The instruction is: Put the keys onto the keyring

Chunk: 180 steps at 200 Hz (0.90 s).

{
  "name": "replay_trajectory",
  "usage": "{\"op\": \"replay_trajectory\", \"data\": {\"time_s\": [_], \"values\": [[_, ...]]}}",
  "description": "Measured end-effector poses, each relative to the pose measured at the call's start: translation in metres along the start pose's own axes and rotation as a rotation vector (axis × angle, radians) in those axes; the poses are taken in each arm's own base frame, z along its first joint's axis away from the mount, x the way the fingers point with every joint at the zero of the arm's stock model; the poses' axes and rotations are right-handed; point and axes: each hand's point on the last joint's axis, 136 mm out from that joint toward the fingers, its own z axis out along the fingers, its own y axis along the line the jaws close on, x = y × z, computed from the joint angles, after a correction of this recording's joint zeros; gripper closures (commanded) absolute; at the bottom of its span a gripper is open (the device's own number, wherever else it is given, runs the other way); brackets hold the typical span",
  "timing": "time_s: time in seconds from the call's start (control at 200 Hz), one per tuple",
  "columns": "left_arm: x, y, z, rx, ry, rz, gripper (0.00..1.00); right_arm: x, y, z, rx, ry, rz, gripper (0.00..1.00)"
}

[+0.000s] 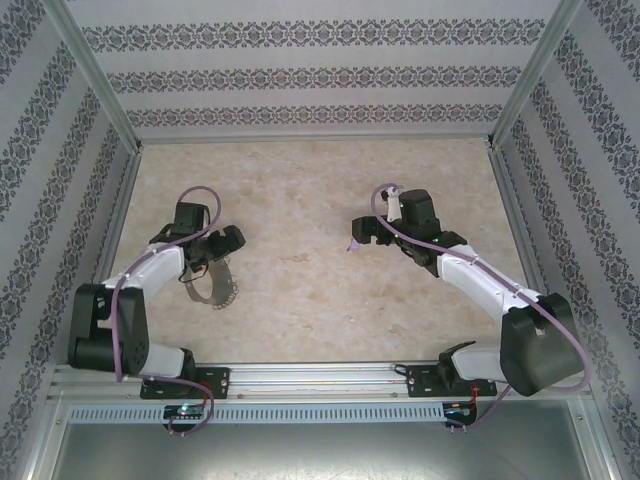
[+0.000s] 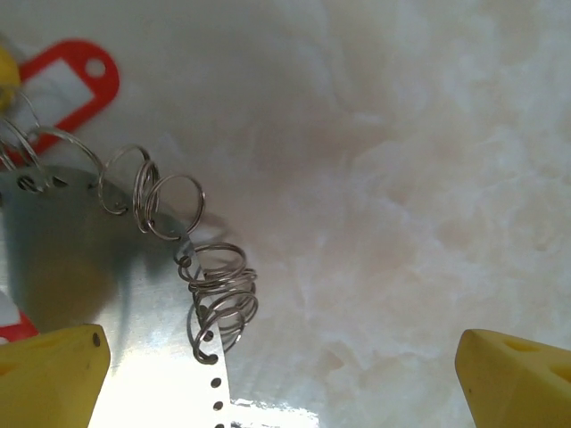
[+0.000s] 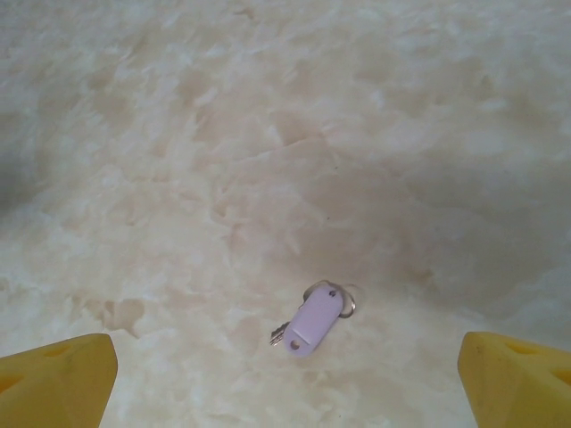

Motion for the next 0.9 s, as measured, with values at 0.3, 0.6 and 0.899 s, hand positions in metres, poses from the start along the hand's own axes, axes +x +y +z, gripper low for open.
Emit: {"op": "replay_trajectory", "data": {"time_s": [0.3, 0.6, 0.899], "values": [[0.011, 0.0, 0.018, 0.001, 0.062, 0.001, 0.0, -0.009, 0.003, -0.003, -0.016, -0.007, 0.005, 0.02], [0.023, -0.036, 0.027, 0.091, 0.078, 0.067, 0.0, -0.025, -0.02, -0.018, 0.019, -0.056, 0.048, 0.02], [0.081, -0.103, 0.031, 0.256, 0.207, 0.152, 0.0, -0.035, -0.033, -0.026, 0.041, -0.085, 0.071, 0.02]]}}
